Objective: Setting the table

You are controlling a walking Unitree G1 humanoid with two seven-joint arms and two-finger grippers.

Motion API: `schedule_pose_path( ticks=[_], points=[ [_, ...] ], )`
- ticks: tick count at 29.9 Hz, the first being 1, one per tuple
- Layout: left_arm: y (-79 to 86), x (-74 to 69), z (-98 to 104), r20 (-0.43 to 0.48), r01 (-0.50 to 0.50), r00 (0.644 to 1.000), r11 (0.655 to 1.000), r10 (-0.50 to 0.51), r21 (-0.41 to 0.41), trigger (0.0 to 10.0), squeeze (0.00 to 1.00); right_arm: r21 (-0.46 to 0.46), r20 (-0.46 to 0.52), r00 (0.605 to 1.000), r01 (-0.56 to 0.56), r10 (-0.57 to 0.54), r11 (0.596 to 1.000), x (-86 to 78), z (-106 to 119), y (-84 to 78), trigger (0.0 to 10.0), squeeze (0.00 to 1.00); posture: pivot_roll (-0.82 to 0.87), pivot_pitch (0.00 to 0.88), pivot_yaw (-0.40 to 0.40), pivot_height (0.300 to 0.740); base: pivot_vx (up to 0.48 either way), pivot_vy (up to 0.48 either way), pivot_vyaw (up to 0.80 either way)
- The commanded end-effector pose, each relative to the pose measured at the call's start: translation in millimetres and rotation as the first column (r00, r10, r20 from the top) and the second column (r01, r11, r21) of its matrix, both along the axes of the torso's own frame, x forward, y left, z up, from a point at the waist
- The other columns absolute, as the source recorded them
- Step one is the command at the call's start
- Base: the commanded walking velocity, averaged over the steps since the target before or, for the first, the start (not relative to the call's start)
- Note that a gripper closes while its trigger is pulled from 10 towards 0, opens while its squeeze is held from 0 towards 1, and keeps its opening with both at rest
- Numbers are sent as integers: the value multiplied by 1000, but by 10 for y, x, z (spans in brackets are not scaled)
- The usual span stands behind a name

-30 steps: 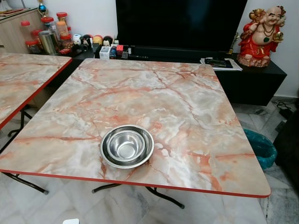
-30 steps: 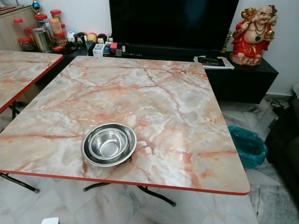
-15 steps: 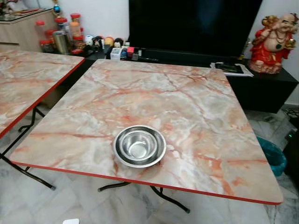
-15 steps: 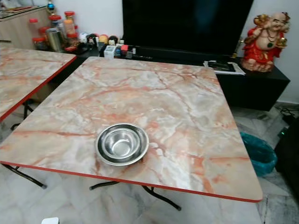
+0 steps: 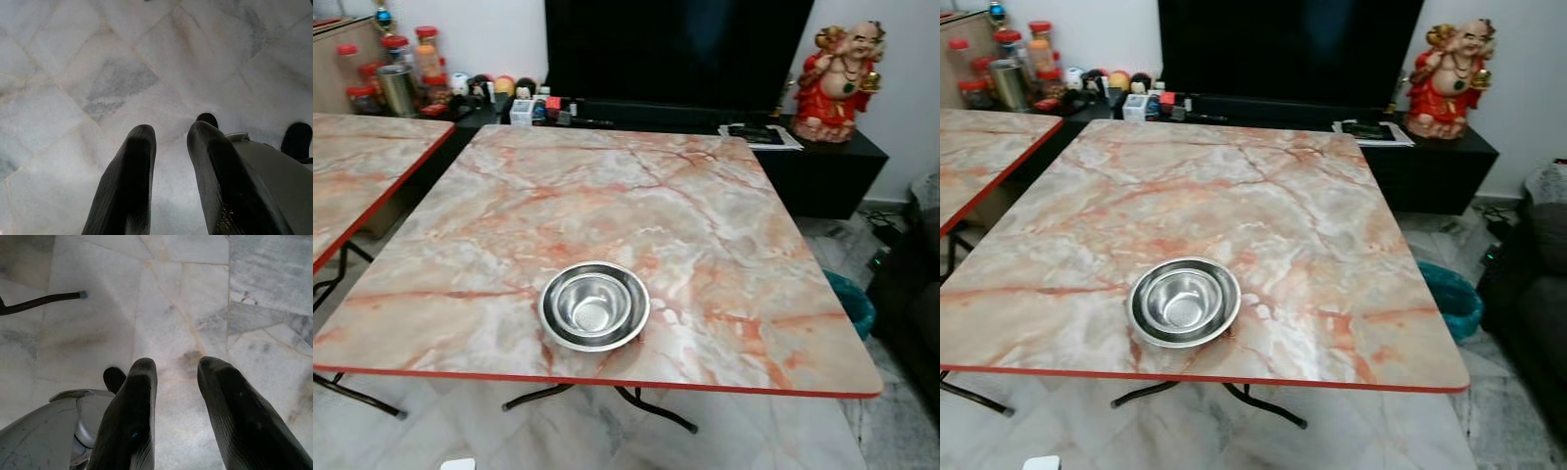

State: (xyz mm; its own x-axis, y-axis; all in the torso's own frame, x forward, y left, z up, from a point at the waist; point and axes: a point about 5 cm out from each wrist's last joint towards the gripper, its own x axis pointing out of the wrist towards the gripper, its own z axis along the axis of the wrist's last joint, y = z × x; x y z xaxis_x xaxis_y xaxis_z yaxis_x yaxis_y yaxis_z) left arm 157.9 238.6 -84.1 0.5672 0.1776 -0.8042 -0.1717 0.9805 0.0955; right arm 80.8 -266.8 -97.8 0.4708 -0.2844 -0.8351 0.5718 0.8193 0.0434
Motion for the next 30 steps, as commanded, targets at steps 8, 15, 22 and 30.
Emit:
schedule_pose_path(
  ticks=[8,15,22,30],
  points=[
    [-3,-49,-26,-37,18,999,1000,-17,11,10000,0,-4,7,1000,25,-25,1000,-12,3,-14,10000,0,-13,32,-37,740,0,480,0],
    [-4,-62,-32,-43,27,999,1000,-26,16,10000,0,-3,5,1000,23,-23,1000,-20,-1,-6,10000,0,-10,23,-36,740,0,480,0],
    [-2,-67,-34,-47,30,998,999,-29,16,10000,0,-2,5,1000,27,-27,1000,-23,-3,-1,10000,0,-10,18,-31,740,0,463,0],
    [-1,-59,-31,-46,29,999,999,-28,18,10000,0,-1,9,1000,30,-30,1000,-14,-1,-1,10000,0,-5,34,-35,740,0,465,0]
  ],
)
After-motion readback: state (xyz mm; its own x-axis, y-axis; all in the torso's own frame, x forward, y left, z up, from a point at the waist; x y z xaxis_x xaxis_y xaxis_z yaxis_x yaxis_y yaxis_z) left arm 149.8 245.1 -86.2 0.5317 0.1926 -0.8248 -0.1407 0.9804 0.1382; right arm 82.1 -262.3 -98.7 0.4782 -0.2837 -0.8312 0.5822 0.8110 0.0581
